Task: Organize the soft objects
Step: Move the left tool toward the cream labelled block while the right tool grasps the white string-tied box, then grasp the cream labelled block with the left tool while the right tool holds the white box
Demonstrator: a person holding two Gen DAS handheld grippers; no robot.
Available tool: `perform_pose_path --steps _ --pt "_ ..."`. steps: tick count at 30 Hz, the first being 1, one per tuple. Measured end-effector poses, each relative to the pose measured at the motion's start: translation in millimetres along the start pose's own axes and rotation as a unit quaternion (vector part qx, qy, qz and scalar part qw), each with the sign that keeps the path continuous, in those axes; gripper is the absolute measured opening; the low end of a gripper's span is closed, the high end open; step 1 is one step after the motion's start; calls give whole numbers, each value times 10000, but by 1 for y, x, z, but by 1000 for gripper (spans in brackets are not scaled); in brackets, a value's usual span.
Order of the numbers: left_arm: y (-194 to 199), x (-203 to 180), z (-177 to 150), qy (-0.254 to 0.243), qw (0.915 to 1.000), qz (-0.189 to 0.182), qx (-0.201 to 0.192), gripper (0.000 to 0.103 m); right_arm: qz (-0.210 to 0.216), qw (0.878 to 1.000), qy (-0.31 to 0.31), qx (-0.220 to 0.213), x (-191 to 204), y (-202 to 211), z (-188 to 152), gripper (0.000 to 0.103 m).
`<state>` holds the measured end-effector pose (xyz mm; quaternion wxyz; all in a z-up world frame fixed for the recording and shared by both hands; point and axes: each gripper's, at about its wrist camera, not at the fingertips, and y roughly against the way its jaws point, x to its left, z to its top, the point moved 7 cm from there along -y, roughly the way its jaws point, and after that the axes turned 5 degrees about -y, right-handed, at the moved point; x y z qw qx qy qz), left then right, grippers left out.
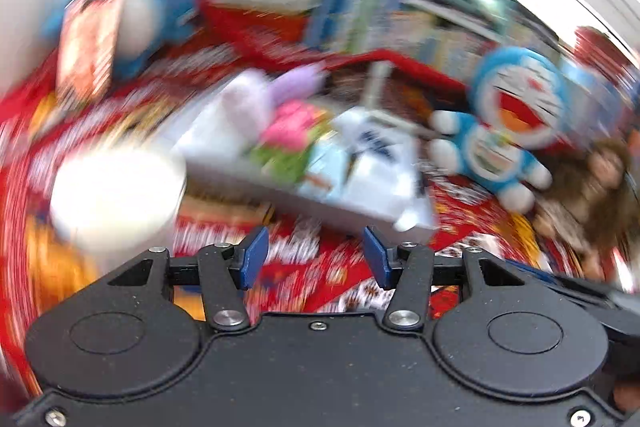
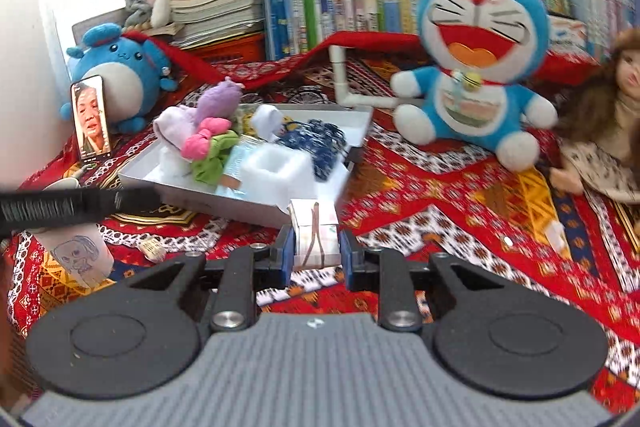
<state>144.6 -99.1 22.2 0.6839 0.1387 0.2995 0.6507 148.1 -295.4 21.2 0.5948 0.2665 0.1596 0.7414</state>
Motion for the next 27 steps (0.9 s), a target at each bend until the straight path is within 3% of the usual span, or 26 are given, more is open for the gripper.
perform_pose_path --steps 3,6,9,15,23,27 --pt "-2 8 -16 1054 9932 489 -27 52 -38 9999 -92 -47 -6 5 -7 30" --pt "-1 3 -16 1421 9826 1137 -367 66 -2 9997 -220 -77 -12 9 -13 30" --pt "-4 1 -20 1703 9713 1597 -457 70 -25 9996 -272 -104 -15 12 -15 30" --pt "-22 18 -17 2435 9305 2734 -93 74 -148 9991 -395 -64 -27 17 -18 30" --pt "-62 33 -11 2878 9068 3034 532 68 -303 9988 -391 -26 -34 24 -21 30" --pt "-69 37 -7 2766 9055 3169 553 64 -310 9988 -370 -4 -34 25 -24 30"
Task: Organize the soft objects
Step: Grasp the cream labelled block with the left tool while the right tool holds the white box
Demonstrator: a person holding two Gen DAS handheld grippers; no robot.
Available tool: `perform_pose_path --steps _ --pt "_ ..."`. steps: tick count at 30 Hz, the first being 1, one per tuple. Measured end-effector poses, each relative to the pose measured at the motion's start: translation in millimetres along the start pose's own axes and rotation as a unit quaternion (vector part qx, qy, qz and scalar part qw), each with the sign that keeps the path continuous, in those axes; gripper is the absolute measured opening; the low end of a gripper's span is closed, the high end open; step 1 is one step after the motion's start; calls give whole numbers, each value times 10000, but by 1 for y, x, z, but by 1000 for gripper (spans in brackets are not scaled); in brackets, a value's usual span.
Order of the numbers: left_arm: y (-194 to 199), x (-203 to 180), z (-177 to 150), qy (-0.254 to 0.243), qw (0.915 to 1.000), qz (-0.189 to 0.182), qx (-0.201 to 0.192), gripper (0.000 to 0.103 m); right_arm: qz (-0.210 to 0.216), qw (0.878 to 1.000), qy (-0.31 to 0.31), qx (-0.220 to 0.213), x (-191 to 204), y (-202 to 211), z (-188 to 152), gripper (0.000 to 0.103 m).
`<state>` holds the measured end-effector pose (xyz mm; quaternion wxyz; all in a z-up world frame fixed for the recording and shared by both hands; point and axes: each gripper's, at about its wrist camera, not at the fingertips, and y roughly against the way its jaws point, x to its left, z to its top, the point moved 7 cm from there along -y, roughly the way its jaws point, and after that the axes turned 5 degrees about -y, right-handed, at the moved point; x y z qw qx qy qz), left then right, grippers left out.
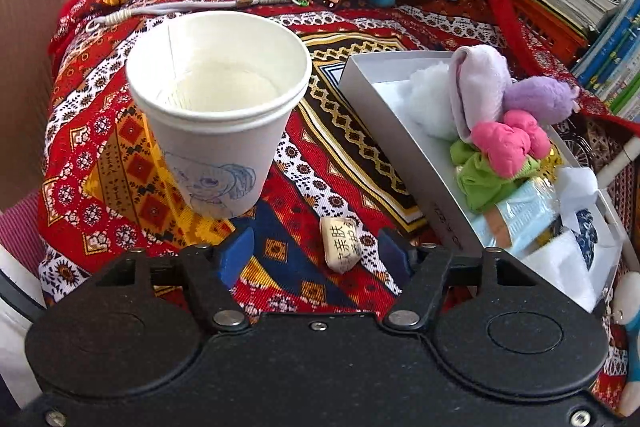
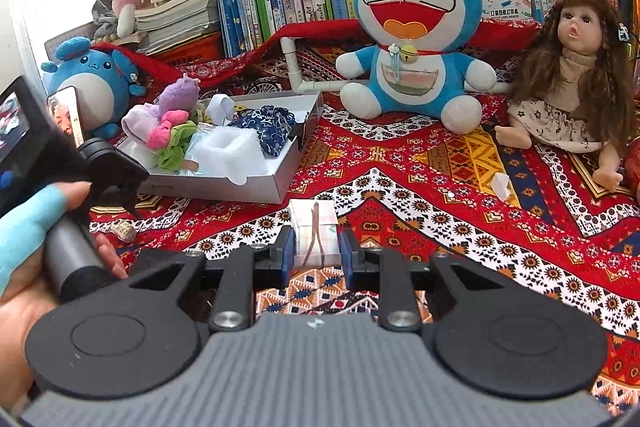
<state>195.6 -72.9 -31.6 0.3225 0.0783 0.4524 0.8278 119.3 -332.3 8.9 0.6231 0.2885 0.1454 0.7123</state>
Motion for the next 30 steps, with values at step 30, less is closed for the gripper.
perform_pose_path --steps 30 --pt "43 67 -52 -3914 8644 -2982 -1036 43 -176 9994 -168 -239 19 13 -55 30"
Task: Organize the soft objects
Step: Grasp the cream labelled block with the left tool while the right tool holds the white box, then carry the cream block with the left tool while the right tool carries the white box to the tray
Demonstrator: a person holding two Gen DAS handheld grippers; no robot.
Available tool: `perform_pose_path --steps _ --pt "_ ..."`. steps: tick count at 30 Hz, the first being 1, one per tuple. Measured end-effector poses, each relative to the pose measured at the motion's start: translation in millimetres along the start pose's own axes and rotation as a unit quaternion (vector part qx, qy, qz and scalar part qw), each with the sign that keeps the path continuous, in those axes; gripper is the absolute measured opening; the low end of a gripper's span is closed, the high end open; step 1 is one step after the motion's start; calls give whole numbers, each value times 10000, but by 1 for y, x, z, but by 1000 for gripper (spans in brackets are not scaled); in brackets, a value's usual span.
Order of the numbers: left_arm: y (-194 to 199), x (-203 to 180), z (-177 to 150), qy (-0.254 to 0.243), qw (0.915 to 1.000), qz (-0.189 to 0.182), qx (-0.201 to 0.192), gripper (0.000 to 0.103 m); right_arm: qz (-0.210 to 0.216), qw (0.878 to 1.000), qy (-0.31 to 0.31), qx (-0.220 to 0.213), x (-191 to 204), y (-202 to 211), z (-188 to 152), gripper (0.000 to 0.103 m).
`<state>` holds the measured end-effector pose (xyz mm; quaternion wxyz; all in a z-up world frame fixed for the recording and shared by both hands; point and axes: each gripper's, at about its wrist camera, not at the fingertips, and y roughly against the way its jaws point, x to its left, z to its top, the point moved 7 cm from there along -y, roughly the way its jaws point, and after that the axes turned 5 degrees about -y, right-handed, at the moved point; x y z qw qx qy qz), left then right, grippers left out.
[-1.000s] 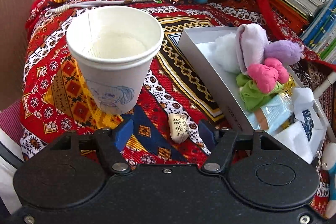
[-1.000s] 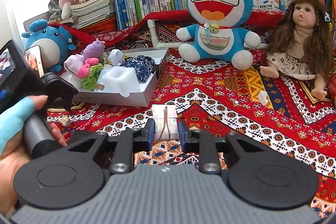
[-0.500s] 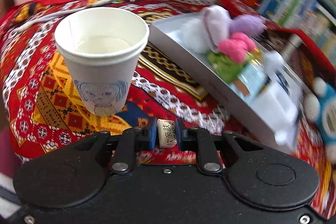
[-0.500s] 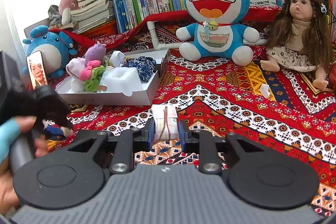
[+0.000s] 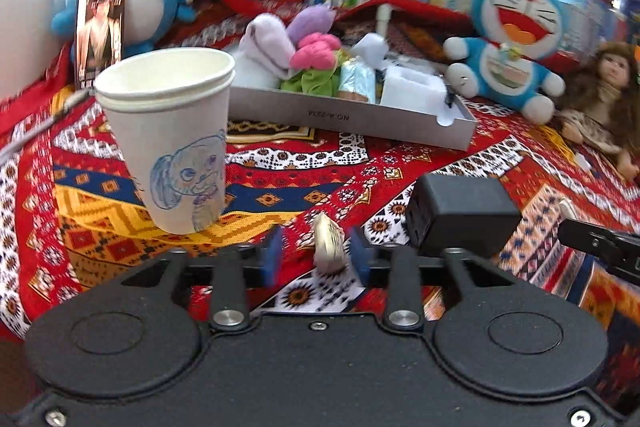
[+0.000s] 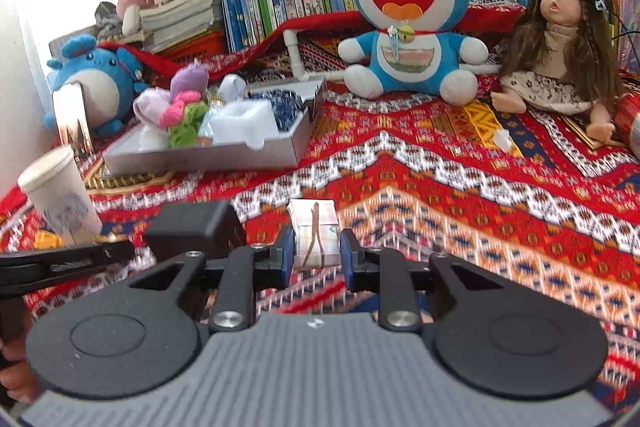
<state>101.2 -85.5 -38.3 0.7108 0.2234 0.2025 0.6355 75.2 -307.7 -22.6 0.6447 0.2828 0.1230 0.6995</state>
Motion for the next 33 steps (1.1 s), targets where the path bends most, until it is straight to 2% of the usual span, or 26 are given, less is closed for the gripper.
perform_pose_path --steps 4,8,10,11,13,18,23,28,29,30,31,33 --pt "9 1 -7 -279 9988 45 -400 54 -91 9999 92 -92 5 3 -14 32" --pt "11 -4 -9 -387 9976 0 -582 58 -176 9985 313 -406 13 7 -18 36" --pt "10 -4 -9 -306 9980 4 -550 58 -242 9976 341 -551 15 9 -19 47" --pt "8 -3 -9 -233 9983 -12 -531 56 -252 9974 308 -600 15 9 -19 52" --pt "6 0 -9 -111 9985 16 -533 48 -285 9970 246 -671 14 8 -21 53" --pt "5 4 -12 -146 9983 22 -561 33 -529 9943 368 -847 13 8 -28 58" --pt "4 5 -15 -178 9982 53 -577 30 -580 9936 313 -916 11 11 -34 60" --pt "3 4 -15 -226 9980 110 -588 31 -575 9938 333 -897 13 10 -36 60" --pt "3 4 -15 -231 9980 108 -585 31 -560 9939 329 -891 14 10 -36 54" --pt "3 3 -15 -242 9979 100 -585 28 -533 9941 329 -880 15 10 -37 42" --pt "3 3 -15 -268 9979 98 -588 19 -523 9943 332 -871 16 11 -37 39" --pt "4 4 -14 -306 9976 145 -599 18 -513 9942 347 -876 18 11 -37 30"
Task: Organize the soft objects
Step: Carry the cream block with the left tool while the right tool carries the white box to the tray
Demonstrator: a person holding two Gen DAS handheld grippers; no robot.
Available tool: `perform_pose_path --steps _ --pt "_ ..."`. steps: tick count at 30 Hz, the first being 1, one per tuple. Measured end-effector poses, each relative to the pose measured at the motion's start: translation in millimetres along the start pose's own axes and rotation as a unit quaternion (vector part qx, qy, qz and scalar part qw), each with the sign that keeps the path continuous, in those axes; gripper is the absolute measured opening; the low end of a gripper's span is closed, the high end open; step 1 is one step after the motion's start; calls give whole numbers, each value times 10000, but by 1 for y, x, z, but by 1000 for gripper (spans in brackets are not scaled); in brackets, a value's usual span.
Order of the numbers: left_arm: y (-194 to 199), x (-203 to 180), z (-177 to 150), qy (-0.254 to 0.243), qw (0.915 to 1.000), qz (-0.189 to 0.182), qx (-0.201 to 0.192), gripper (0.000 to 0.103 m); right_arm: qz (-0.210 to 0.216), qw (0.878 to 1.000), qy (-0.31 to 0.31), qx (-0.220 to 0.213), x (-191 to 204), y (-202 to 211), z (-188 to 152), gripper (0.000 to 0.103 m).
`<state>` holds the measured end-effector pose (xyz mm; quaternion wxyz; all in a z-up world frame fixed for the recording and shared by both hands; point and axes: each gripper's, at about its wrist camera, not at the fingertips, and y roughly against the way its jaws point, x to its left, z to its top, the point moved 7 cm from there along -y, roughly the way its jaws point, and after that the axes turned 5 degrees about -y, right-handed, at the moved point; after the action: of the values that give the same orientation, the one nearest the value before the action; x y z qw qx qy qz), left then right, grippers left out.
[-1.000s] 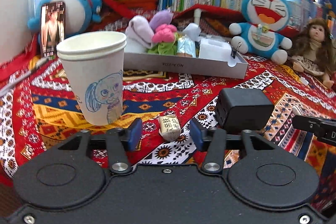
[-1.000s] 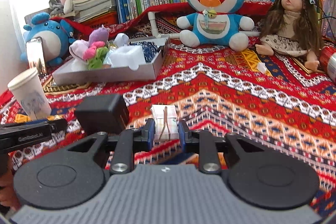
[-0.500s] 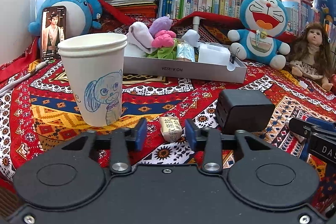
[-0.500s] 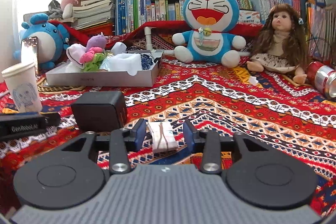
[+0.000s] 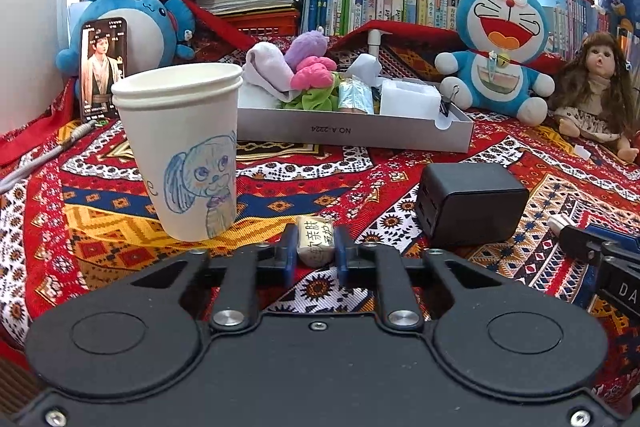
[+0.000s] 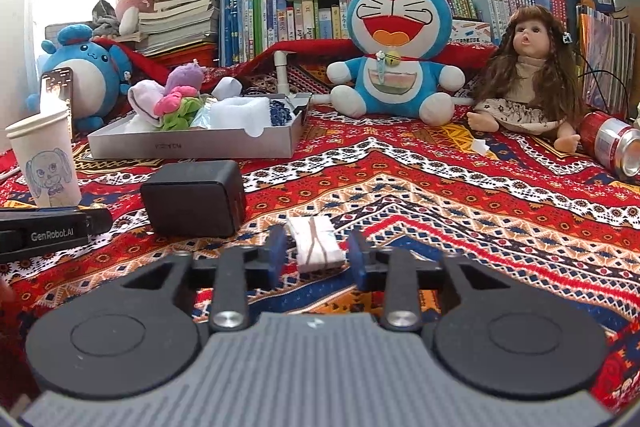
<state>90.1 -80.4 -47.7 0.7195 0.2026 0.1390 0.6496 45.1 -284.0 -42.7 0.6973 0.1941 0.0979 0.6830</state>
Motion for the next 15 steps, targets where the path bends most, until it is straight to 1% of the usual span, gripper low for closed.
perform_pose_path --steps 2,5,10,13,15 --pt "2 1 2 -23 10000 10 -42 18 13 10000 -12 -20 1 1 1 30" --pt "9 0 8 -153 9996 2 -216 18 24 9999 -37 -117 2 5 6 30" --pt "22 -4 27 -281 9984 -118 -474 18 46 9996 -106 -272 1 11 21 30" --pt "29 -6 39 -524 9971 10 -556 18 77 9992 -133 -358 2 13 32 30" --pt "32 -7 48 -639 9962 -56 -581 18 133 9990 -162 -402 3 13 40 30"
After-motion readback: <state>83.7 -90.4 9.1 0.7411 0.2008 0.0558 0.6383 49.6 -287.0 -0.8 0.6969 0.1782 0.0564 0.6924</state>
